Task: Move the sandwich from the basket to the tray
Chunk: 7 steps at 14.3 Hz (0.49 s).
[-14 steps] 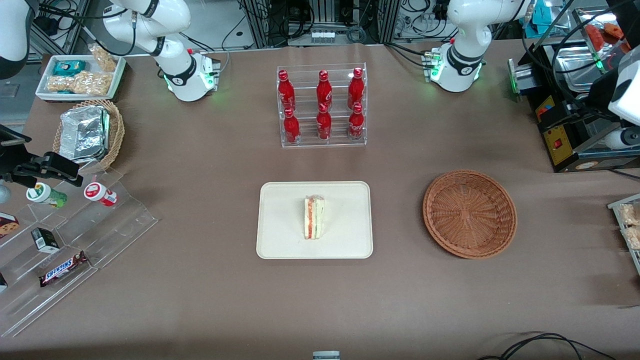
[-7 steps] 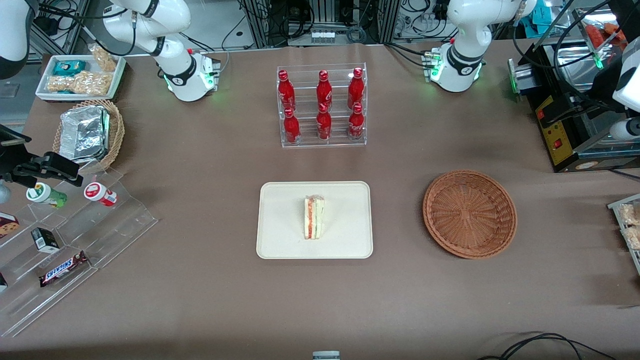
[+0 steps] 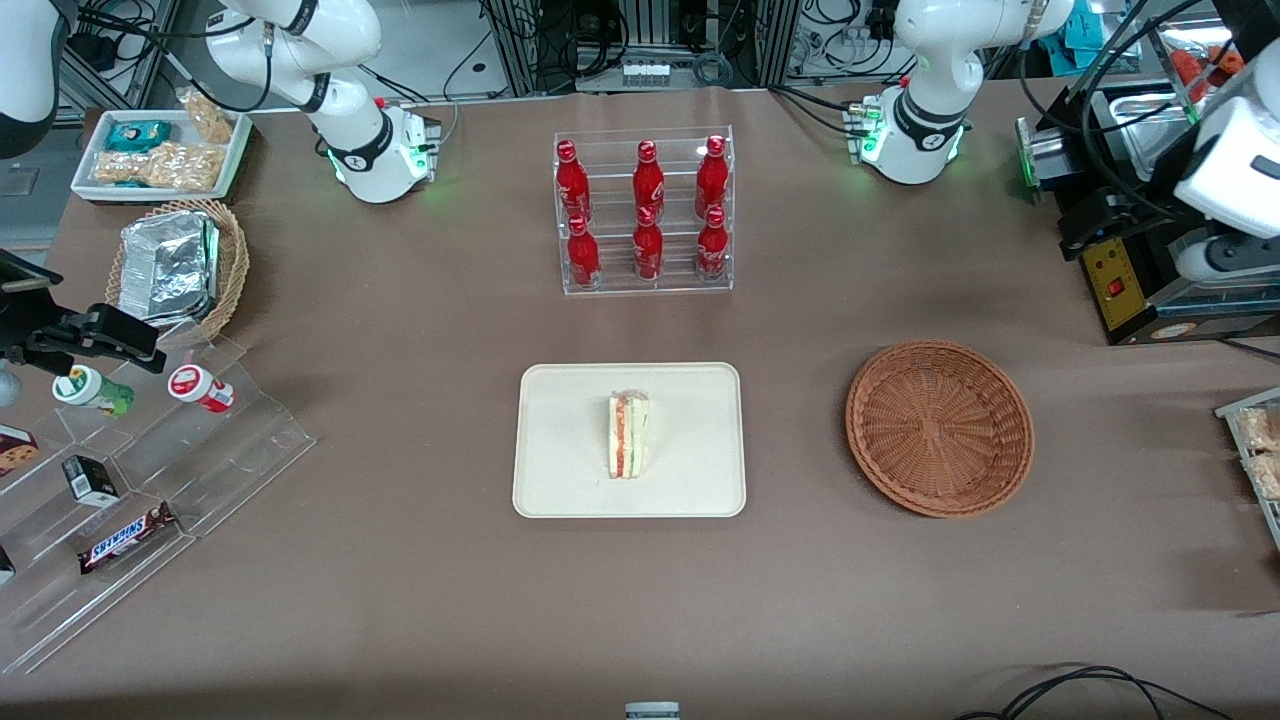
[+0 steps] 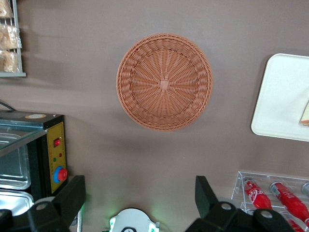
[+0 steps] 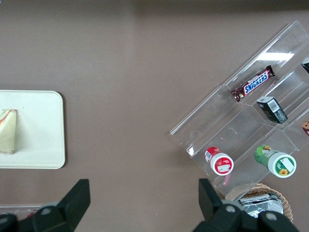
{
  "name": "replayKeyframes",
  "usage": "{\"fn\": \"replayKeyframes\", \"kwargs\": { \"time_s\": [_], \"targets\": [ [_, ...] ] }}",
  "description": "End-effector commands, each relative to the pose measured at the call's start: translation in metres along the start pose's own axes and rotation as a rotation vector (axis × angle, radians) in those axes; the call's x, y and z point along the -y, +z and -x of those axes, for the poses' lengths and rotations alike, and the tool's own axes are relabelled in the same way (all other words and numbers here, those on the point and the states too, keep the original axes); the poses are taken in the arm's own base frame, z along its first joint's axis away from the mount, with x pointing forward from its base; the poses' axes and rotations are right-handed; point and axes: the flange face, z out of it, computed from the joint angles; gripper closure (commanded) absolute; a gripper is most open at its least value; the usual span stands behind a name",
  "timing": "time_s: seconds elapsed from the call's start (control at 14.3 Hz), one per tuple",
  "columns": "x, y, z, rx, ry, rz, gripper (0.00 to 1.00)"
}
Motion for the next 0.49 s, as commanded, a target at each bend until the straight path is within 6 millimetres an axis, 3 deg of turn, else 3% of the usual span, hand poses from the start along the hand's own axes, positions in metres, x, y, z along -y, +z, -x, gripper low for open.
{"fn": "replayKeyframes", "kwargs": {
  "time_s": [0.0,0.42],
  "targets": [
    [-0.0005,-0.0039,0.0014,-0.02,0.007,-0.022,0.0],
    [0.0003,0.0008,-0.0017,-0.008,0.003,-0.019,0.0]
  ]
}}
